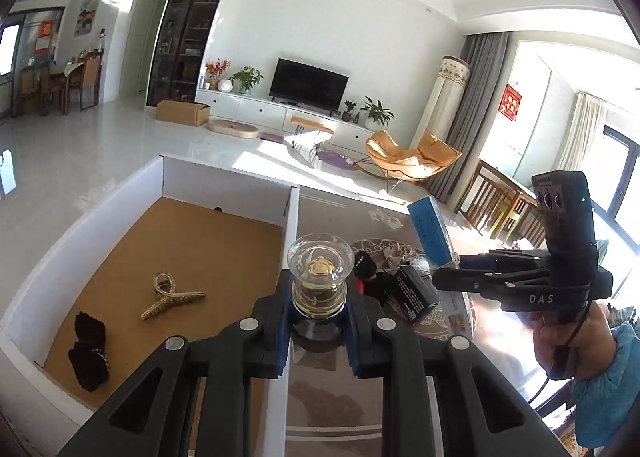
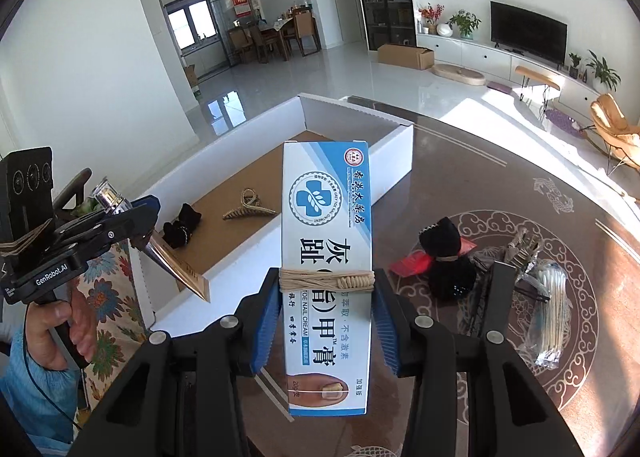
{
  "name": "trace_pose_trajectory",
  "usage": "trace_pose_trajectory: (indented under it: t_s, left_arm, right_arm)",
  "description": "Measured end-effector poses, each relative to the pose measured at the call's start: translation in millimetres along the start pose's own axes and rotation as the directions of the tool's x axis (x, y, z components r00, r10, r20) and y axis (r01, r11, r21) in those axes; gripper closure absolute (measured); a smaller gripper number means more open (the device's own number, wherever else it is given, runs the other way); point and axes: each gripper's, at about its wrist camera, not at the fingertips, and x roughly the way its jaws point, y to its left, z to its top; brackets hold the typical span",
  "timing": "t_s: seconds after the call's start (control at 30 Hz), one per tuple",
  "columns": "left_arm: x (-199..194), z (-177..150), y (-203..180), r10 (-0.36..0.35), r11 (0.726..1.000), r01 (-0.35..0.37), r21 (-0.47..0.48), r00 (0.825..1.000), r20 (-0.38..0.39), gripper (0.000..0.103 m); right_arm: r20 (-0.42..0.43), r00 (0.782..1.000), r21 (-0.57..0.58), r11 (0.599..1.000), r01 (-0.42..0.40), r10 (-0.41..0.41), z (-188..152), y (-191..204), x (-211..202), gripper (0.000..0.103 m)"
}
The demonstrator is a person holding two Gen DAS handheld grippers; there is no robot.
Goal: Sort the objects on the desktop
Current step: 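Carry tube and box over the bin and open both tools to drop them, then move both open tools back over the table pile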
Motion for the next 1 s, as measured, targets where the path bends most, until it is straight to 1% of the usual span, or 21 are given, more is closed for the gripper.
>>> trace_pose_trajectory:
  t_s: [0.07, 0.13, 0.23, 0.27, 0.33, 0.4, 0.43, 0.47, 0.5, 0.53, 0.57, 0.6, 0.67, 0.73, 0.8, 0.87, 0.9, 1.0]
  left_arm:
    - [-8.4, 12.0, 27.3, 0.059, 0.998, -0.058, -0.020, 0.998, 0.005, 0.081]
    - [-10.9, 17.6, 53.6, 0.120, 0.992, -0.120, -0.041, 0.993, -0.008, 0.081]
    - [3.8, 14.8, 87.2, 0.189, 0.979, -0.194, -0.054, 0.978, -0.086, 0.081]
    - [11.6, 11.0, 95.7, 0.206, 0.976, -0.214, -0.052, 0.971, -0.122, 0.081]
    - [30.9, 1.4, 108.8, 0.229, 0.969, -0.243, -0.044, 0.951, -0.207, 0.081]
    - [51.5, -10.0, 119.9, 0.262, 0.958, -0.284, -0.040, 0.922, -0.285, 0.080]
    - [60.5, -14.8, 125.7, 0.277, 0.952, -0.304, -0.042, 0.909, -0.313, 0.073]
    - [66.6, -17.4, 130.9, 0.289, 0.946, -0.322, -0.048, 0.899, -0.328, 0.054]
    - [70.2, -20.3, 134.5, 0.303, 0.939, -0.339, -0.054, 0.894, -0.331, 0.042]
    - [71.5, -22.2, 136.9, 0.338, 0.926, -0.373, -0.052, 0.884, -0.324, 0.031]
    - [71.3, -24.5, 137.7, 0.353, 0.920, -0.388, -0.053, 0.882, -0.313, 0.024]
    - [69.7, -25.7, 136.3, 0.356, 0.919, -0.390, -0.058, 0.885, -0.300, 0.024]
    - [66.8, -29.2, 132.1, 0.354, 0.921, -0.385, -0.061, 0.892, -0.280, 0.023]
    - [64.5, -30.3, 122.1, 0.359, 0.922, -0.384, -0.050, 0.897, -0.258, 0.023]
    - [61.3, -31.9, 105.2, 0.342, 0.932, -0.360, -0.042, 0.911, -0.229, 0.023]
    - [57.4, -30.5, 82.0, 0.305, 0.948, -0.317, -0.028, 0.931, -0.201, 0.023]
    - [55.9, -30.5, 67.8, 0.284, 0.956, -0.292, -0.015, 0.940, -0.190, 0.023]
    - [54.3, -34.2, 17.3, 0.198, 0.980, -0.194, 0.044, 0.966, -0.168, 0.022]
  right_arm:
    - [0.016, 0.998, -0.013, 0.998, -0.063, 0.064, 21.6, 26.7, 12.6, 0.059]
    - [0.030, 0.992, -0.025, 0.992, -0.125, 0.126, 40.8, 55.7, 28.2, 0.059]
    - [0.014, 0.979, -0.027, 0.979, -0.203, 0.203, 60.4, 93.8, 62.6, 0.058]
    - [-0.001, 0.975, -0.028, 0.975, -0.220, 0.220, 63.6, 105.1, 76.5, 0.058]
    - [-0.039, 0.975, -0.033, 0.975, -0.221, 0.220, 64.4, 123.2, 107.1, 0.058]
    - [-0.093, 0.971, -0.022, 0.974, -0.224, 0.221, 58.9, 133.8, 138.8, 0.058]
    - [-0.128, 0.967, -0.007, 0.975, -0.224, 0.221, 55.0, 136.4, 154.2, 0.057]
    - [-0.164, 0.965, 0.009, 0.979, -0.205, 0.204, 49.7, 137.1, 170.0, 0.055]
    - [-0.180, 0.964, 0.024, 0.981, -0.193, 0.194, 45.5, 136.1, 180.6, 0.046]
    - [-0.179, 0.964, 0.039, 0.980, -0.195, 0.199, 41.3, 132.4, 187.4, 0.031]
    - [-0.161, 0.969, 0.050, 0.982, -0.182, 0.188, 39.0, 128.1, 188.8, 0.026]
    - [-0.134, 0.973, 0.062, 0.982, -0.179, 0.186, 37.1, 122.0, 186.6, 0.021]
    - [-0.083, 0.980, 0.077, 0.982, -0.173, 0.179, 32.9, 106.6, 175.9, 0.019]
    - [-0.027, 0.987, 0.093, 0.983, -0.155, 0.158, 24.6, 78.1, 156.4, 0.013]
    - [0.039, 0.992, 0.105, 0.987, -0.126, 0.122, 14.7, 54.0, 135.0, 0.007]
    - [0.090, 0.994, 0.105, 0.992, -0.074, 0.064, -2.7, 30.1, 113.6, 0.002]
    - [0.104, 0.994, 0.101, 0.994, -0.033, 0.022, -15.3, 18.0, 103.6, 0.000]
    - [0.101, 0.989, 0.103, 0.990, 0.097, -0.107, -56.0, -21.1, 81.7, 0.000]
